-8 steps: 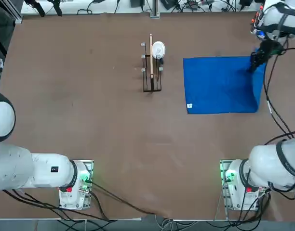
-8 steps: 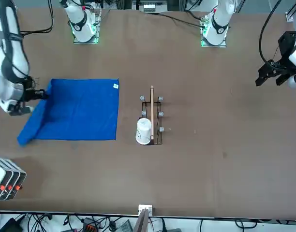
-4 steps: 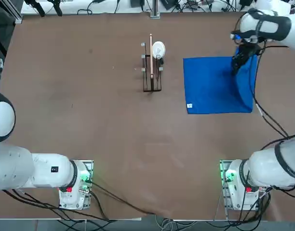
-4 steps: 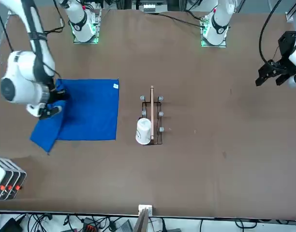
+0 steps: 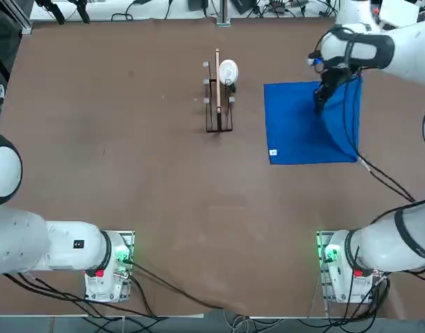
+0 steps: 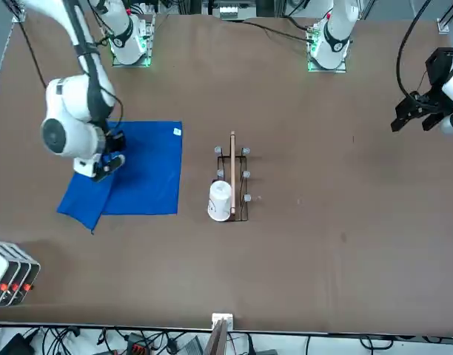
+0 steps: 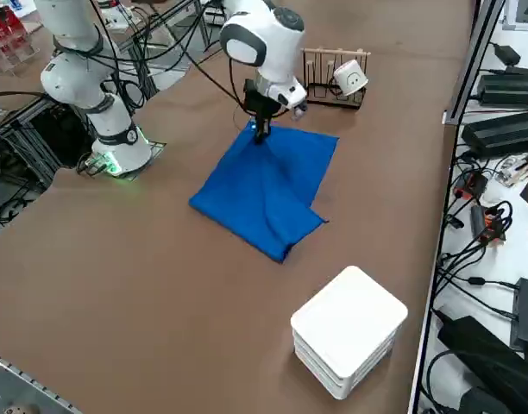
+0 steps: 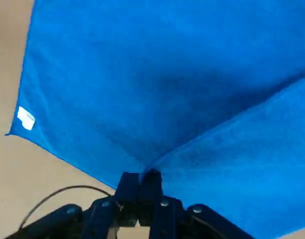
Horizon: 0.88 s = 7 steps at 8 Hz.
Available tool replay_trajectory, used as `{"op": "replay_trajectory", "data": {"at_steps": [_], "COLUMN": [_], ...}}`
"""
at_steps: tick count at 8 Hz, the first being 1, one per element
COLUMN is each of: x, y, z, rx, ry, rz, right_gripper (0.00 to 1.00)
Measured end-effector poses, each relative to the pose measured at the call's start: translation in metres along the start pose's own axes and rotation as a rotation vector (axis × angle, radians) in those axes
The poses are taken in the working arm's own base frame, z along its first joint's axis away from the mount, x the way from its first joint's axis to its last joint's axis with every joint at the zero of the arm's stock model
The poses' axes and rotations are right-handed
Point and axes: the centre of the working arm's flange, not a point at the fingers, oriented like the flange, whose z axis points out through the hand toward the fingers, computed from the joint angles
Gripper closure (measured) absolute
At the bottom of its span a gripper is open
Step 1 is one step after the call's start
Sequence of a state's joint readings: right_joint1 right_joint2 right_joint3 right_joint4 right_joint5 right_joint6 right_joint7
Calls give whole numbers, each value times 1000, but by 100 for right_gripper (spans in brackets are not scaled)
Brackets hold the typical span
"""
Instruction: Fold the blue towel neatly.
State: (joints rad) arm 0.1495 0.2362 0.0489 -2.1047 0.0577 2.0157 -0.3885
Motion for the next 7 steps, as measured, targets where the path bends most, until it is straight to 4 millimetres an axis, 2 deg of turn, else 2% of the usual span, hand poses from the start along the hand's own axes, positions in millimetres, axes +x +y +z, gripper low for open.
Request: {"op": "replay_trajectory", "data": {"at_steps": [3, 7], "x": [17, 17], "y": [-68, -112], "z": [22, 44], "rx": [-38, -55], "ry": [-22, -68], "rz": [-110, -173], "right_gripper": [98, 98]}}
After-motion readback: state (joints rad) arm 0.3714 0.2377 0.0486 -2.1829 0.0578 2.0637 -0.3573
